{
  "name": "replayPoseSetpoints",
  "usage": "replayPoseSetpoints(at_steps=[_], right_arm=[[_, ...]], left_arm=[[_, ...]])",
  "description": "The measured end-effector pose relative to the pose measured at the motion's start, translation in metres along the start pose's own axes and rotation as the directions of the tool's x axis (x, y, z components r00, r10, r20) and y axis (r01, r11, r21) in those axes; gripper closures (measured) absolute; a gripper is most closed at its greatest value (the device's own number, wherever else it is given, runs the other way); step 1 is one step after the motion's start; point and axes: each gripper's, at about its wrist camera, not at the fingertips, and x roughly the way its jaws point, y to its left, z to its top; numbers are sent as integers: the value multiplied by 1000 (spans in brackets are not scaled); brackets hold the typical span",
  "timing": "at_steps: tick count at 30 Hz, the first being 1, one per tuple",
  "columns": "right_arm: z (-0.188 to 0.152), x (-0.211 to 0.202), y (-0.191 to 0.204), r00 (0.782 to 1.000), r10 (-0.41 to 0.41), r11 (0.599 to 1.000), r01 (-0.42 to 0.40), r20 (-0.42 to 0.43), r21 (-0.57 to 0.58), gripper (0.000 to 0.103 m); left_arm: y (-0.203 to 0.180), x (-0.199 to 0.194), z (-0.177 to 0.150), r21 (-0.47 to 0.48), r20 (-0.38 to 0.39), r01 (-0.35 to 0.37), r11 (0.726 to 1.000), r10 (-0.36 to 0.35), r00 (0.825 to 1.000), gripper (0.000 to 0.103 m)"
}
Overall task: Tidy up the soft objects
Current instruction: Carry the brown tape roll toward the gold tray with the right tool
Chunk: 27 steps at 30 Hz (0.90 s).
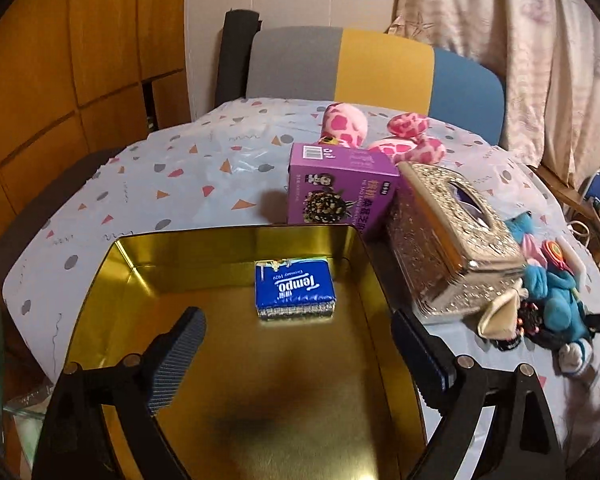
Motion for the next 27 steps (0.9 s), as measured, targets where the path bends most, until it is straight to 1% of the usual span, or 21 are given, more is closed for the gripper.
replayPoseSetpoints(at_steps=[7, 10, 12, 16, 17, 19, 20, 22, 23, 24, 25, 27], right_arm=[[2, -4, -8, 1000, 29, 999, -29, 5, 26, 55], [3, -17, -9, 997, 33, 999, -35, 69, 33, 55], [2, -32, -8, 990, 47, 998, -50, 133, 24, 55], [-4, -57, -6, 975, 92, 995, -97, 201, 15, 55], [-7, -64, -4, 968, 97, 995, -103, 233, 14, 55], [-14, -85, 5, 945, 109, 993, -114, 307, -3, 55], [-13, -90, 11, 939, 121, 992, -122, 322, -16, 55], [-12, -100, 25, 934, 137, 991, -127, 329, -50, 55], [-13, -109, 34, 924, 139, 990, -121, 355, -73, 55], [-13, -115, 39, 920, 151, 988, -129, 362, -85, 55], [-15, -123, 45, 911, 198, 980, -170, 362, -108, 55], [-21, -139, 60, 893, 262, 963, -217, 366, -161, 55]], left_arm=[[-6, -18, -17, 21, 8, 4, 1000, -4, 1000, 9], [-4, -21, -22, 23, 5, 7, 1000, -7, 1000, 9], [-3, -21, -24, 19, 3, 6, 1000, -6, 1000, 9], [-1, -24, -25, 10, 8, 13, 1000, -13, 1000, 9], [0, -24, -24, 11, 12, 9, 1000, -10, 1000, 9], [1, -24, -24, 6, 14, 13, 1000, -13, 1000, 9], [2, -25, -24, 1, 14, 16, 1000, -16, 1000, 9], [3, -24, -24, -6, 8, 16, 1000, -16, 1000, 9], [4, -24, -24, -11, 6, 18, 1000, -18, 1000, 9], [6, -24, -25, -16, 8, 19, 1000, -19, 1000, 9], [6, -24, -25, -19, 10, 18, 1000, -17, 1000, 9], [8, -25, -25, -22, 11, 14, 1000, -14, 1000, 9]])
